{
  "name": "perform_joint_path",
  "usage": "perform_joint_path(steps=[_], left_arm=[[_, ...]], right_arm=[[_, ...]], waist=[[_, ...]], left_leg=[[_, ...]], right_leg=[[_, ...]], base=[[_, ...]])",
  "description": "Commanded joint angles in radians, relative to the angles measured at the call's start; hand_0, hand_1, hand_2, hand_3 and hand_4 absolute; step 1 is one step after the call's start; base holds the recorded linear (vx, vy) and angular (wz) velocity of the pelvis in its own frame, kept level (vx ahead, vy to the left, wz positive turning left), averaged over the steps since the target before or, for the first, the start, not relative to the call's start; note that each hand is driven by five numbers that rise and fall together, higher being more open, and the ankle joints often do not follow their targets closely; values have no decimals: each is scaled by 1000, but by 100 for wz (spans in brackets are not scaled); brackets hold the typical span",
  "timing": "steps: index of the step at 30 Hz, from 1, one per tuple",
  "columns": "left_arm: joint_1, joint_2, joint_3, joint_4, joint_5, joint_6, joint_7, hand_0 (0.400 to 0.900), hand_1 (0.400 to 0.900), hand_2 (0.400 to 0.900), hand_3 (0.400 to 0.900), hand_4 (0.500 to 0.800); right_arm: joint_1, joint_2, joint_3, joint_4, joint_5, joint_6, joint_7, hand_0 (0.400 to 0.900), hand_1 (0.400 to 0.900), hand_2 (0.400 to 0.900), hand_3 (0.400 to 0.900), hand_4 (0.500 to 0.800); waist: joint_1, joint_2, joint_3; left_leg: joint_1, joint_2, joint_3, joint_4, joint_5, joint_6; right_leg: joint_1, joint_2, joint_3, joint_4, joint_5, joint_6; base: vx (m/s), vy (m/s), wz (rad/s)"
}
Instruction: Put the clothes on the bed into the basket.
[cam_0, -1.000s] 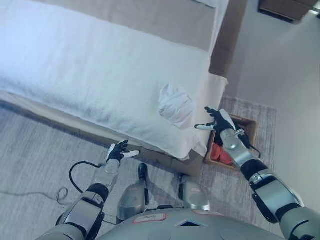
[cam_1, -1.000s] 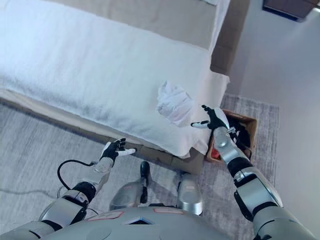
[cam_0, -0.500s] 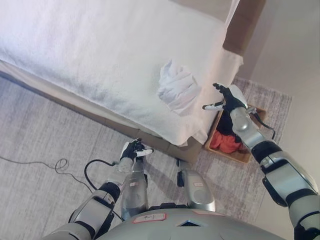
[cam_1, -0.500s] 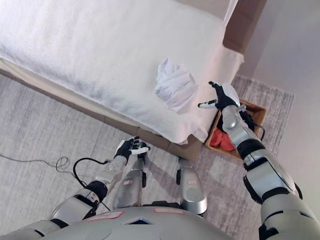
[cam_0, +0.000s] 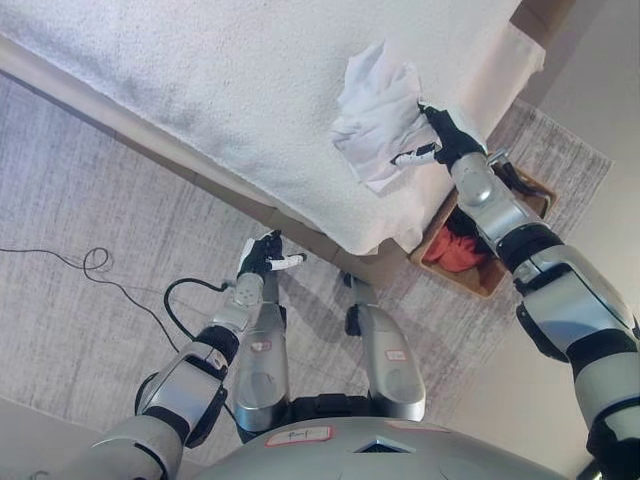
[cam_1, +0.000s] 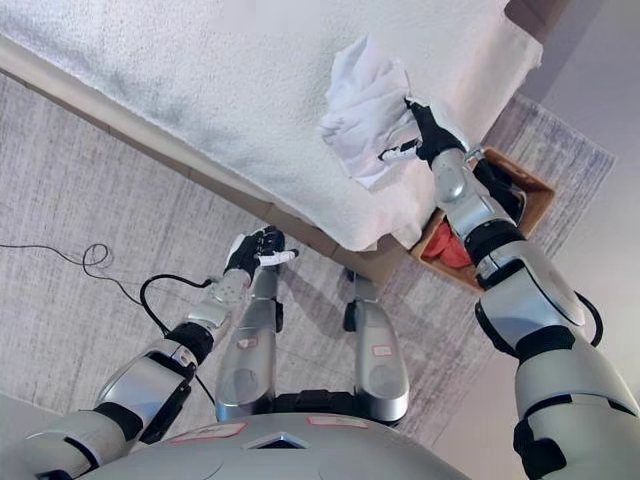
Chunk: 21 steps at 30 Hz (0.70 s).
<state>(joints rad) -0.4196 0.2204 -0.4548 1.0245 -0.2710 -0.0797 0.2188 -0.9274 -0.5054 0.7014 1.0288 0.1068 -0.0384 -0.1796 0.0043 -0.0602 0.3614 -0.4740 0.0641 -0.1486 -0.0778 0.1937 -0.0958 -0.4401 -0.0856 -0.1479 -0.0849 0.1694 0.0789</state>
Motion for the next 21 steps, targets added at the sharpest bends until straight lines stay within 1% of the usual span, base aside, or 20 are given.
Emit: perform_joint_path(steps=[1,2,3,4,8,13,18,21], left_arm=[[-37,3,-39,15,-33,-37,24,900,900,900,900,800],[-44,4,-43,10,-38,-39,27,900,900,900,900,800],[-53,2,-48,8,-39,-39,27,900,900,900,900,800],[-61,1,-50,11,-43,-40,26,900,900,900,900,800],[-61,-1,-52,15,-44,-40,26,900,900,900,900,800],[-49,3,-56,38,-33,-40,28,900,900,900,900,800],[-31,5,-48,44,-22,-41,34,900,900,900,900,800],[-12,0,-40,48,-14,-40,30,900,900,900,900,800]], right_arm=[[-162,13,13,74,33,-52,-23,900,900,900,900,800],[-176,16,12,90,43,-51,-20,900,900,900,900,800],[-190,21,13,108,53,-49,-15,582,582,582,582,609],[-202,26,9,130,69,-46,-11,400,400,400,400,500],[-225,40,-17,162,118,-43,-8,400,400,400,400,500],[-202,54,-40,160,152,-44,-13,400,400,400,400,500],[-158,38,-65,124,169,-54,-17,400,400,400,400,500],[-105,15,-100,96,182,-65,-25,400,400,400,400,500]], waist=[[29,-32,36],[34,-31,42],[39,-29,47],[43,-26,50],[56,-21,54],[56,-22,42],[48,-20,18],[37,-17,0]], left_leg=[[9,8,22,97,-119,-4],[-1,4,19,100,-118,-3],[-9,1,15,104,-117,-3],[-16,-3,13,106,-116,-2],[-29,-13,3,110,-113,0],[-15,-17,-5,98,-113,3],[22,-20,-3,73,-115,6],[53,-25,4,65,-120,9]], right_leg=[[-81,-69,14,97,-5,35],[-83,-71,12,95,-2,35],[-88,-73,9,93,0,36],[-90,-76,7,89,3,37],[-91,-80,1,80,7,40],[-73,-83,-1,70,5,42],[-44,-84,5,55,6,47],[-19,-90,9,53,6,51]], base=[[-21,31,17],[-22,27,17],[-11,28,16],[-3,24,18],[18,28,10],[33,17,3],[20,14,-2],[34,41,-7]])
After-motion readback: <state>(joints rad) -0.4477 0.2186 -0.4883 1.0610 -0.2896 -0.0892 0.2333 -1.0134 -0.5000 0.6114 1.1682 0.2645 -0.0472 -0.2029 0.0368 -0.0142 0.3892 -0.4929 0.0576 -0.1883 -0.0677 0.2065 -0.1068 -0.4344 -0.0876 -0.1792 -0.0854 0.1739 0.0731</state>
